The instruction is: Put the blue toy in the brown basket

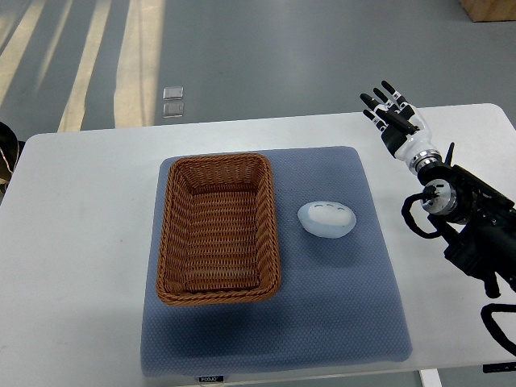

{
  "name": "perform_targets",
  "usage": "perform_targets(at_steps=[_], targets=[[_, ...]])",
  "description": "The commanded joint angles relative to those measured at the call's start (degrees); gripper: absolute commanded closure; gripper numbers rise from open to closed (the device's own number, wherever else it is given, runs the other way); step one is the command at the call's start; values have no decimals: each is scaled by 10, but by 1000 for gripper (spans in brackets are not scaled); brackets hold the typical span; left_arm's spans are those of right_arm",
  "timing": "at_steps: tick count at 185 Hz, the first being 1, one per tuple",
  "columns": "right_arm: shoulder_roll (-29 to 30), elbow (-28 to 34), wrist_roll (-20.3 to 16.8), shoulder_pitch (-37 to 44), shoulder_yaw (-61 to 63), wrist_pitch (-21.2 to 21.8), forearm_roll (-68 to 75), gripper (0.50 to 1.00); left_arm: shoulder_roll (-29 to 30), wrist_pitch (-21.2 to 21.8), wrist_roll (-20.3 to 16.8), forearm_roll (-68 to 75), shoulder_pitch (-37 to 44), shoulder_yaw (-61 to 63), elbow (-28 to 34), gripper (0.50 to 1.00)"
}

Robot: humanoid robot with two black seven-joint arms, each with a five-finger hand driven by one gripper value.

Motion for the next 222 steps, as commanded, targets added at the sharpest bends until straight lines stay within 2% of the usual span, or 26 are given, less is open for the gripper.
perform_targets(at_steps=[1, 57, 145, 186, 200, 222], targets=[[2, 0, 0, 0, -1, -1, 0, 589, 0, 0, 0, 0, 0, 0, 1, 500], [5, 1, 0, 2, -2, -3, 0, 589, 0, 0, 0, 0, 0, 0, 0, 500], [-28, 48, -2, 3, -12, -5, -8, 589, 0, 0, 0, 0, 0, 0, 0, 500], [-29, 50, -3, 3, -13, -5, -10, 589, 0, 0, 0, 0, 0, 0, 0, 500], [-29, 55, -4, 11, -24, -5, -39, 589, 0, 0, 0, 0, 0, 0, 0, 500], [-49, 65, -7, 60, -71, 6, -161, 589, 0, 0, 0, 0, 0, 0, 0, 500]])
